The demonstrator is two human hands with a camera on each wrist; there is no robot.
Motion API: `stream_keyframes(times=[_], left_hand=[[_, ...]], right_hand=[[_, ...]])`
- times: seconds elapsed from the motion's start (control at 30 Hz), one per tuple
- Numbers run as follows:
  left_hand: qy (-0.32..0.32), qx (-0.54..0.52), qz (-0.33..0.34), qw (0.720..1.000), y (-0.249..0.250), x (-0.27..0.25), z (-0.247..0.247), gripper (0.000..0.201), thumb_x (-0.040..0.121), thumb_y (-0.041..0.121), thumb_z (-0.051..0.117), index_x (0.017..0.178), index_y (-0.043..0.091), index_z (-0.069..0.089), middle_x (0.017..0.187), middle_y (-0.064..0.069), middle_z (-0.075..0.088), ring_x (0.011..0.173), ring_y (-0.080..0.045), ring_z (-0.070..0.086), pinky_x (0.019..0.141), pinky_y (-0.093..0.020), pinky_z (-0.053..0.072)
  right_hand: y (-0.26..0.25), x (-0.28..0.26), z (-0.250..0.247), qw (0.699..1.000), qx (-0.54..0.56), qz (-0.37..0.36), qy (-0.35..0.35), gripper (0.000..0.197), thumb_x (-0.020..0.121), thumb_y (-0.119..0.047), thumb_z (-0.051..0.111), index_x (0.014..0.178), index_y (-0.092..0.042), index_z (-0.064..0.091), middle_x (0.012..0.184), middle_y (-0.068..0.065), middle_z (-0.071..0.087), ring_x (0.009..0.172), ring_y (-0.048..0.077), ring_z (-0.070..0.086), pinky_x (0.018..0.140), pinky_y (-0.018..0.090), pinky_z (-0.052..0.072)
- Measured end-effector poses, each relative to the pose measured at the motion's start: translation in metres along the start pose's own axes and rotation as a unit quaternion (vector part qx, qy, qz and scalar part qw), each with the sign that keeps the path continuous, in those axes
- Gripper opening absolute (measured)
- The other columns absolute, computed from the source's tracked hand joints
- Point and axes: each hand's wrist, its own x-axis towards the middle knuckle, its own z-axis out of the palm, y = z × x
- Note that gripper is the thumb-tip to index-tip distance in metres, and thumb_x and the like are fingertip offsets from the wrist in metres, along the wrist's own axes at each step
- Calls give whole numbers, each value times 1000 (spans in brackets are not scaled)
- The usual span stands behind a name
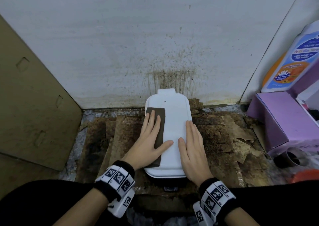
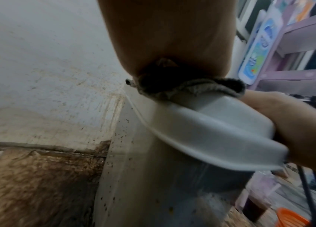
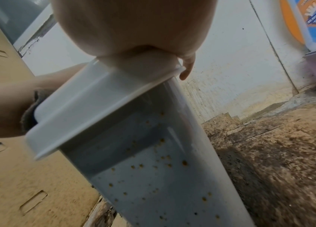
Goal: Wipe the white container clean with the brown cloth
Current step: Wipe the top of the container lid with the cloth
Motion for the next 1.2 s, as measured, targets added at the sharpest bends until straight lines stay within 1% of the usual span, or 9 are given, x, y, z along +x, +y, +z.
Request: stream_keyframes(times=[0.1,0.2,0.3,0.57,0.7,0.87,1.0,1.07,1.2], left_hand=[[-8,-8,-6,1000,2,1,1,88,100,64,34,163,22,-10,164,14,-34,144,4,-38,122,-27,-10],[-11,-27,-14,999,2,11,-3,79,104,58,31,163,23,-9,164,15,-32,145,4,-37,120,-23,-12],[-17,-29,-20,999,-3,28,-12,75,107,51,32,163,22,-7,165,13,-29,148,-1,-33,119,-22,-10],[-31,-5,-33,999,-13,96,-40,74,108,51,31,164,18,-6,169,6,-24,155,-13,-23,125,-37,-4],[-24,-1,-40,999,-18,112,-44,76,108,52,30,164,15,-5,170,1,-19,157,-18,-15,129,-44,1],[-15,-17,-47,999,-16,98,-41,77,108,52,30,163,15,-7,170,2,-21,157,-16,-16,129,-42,1],[-16,-30,-56,998,-7,71,-35,78,107,53,32,163,19,-9,168,7,-26,155,-13,-21,124,-33,-1],[-18,-35,-51,998,-4,53,-29,76,107,52,32,163,21,-11,166,9,-29,153,-9,-25,120,-27,-4],[-15,-22,-32,999,0,15,-7,74,108,52,28,162,22,-13,164,13,-34,148,-2,-35,121,-24,-12]], right_hand=[[0,1,-1,1000,1,2,2,69,101,-55,17,162,-27,0,169,-12,0,153,1,-6,125,28,4],[-1,2,-2,1000,2,4,0,68,103,-51,23,162,-26,0,169,-11,-1,153,0,-6,125,27,3],[-3,2,-2,1000,2,5,-3,67,105,-49,27,162,-26,0,169,-13,-2,153,-1,-8,124,25,2],[-7,3,-4,1000,5,11,-7,66,107,-47,30,162,-26,-1,168,-14,-3,151,-4,-10,124,24,1],[-7,3,-4,1000,6,10,-10,67,105,-50,27,162,-27,-3,168,-16,-6,151,-5,-12,122,23,-1],[-6,2,-3,1000,-2,5,-9,66,107,-48,27,161,-27,-3,168,-14,-6,151,-4,-12,121,21,-2],[-5,2,-2,1000,0,1,2,68,104,-50,26,162,-25,0,169,-13,-2,152,-2,-9,123,23,1],[-5,2,-2,1000,0,1,3,69,104,-50,26,162,-24,1,169,-12,-1,153,-2,-8,124,24,2],[-3,1,-1,1000,-4,-1,7,69,103,-52,25,162,-24,1,169,-12,-1,153,-2,-8,123,21,1]])
